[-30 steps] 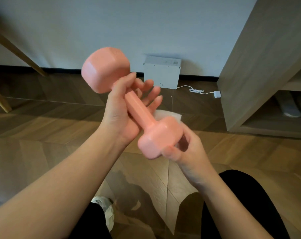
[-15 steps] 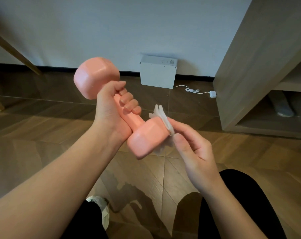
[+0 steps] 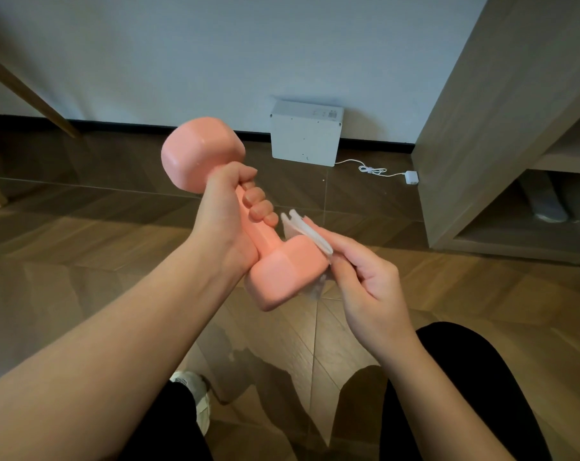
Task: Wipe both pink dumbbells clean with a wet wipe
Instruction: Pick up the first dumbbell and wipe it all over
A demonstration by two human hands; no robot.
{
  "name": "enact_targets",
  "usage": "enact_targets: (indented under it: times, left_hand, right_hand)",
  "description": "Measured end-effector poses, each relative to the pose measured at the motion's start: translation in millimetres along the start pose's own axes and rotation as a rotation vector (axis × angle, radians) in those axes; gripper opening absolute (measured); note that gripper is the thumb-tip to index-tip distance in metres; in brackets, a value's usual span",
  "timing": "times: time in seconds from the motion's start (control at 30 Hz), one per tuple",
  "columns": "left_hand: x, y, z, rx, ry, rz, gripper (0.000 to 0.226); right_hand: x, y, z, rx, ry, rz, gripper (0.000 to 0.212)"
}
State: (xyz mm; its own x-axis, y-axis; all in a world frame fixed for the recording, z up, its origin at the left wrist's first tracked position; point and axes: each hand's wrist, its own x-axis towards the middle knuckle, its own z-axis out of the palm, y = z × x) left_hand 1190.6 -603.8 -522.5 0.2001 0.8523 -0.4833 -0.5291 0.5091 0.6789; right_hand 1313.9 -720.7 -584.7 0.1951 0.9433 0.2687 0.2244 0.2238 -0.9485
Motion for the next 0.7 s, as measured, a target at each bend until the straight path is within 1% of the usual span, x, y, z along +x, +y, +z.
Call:
enact_targets:
  times: [0.17,0.27,0.33,0.47,0.6,0.7]
  left_hand:
    - [3.5,6.9,-1.5,-0.005,0.048,0.060,0.033]
    - [2.8,1.0,-0.9,0.028,0.043,0.018,0.033]
    - [2.7,-1.1,1.1,0.038,0.037,-0.005,0.033]
    - [5.1,1.7,1.0,0.049,0.068,0.023,0.031]
    - [4.5,-6.6,2.0,0.090,0.084,-0.005,0.029]
    - [6.7,-1.0,4.0,0.068,0.100,0.025,0.029]
  right_hand:
    - [-10.3,3.3,3.1,0.007,0.072,-0.012,0.038]
    - [-4.8,3.5,5.0,-0.028,0.062,-0.021,0.038]
    - [-3.1,3.1,3.1,-0.062,0.060,-0.075,0.038]
    - [-12.5,6.8,0.2,-0.152,0.088,-0.229,0.039]
    - [-4.0,4.8,-1.4,-0.164,0.059,-0.205,0.038]
    - [-9.0,6.5,-4.3,-0.201,0.073,-0.293,0.037]
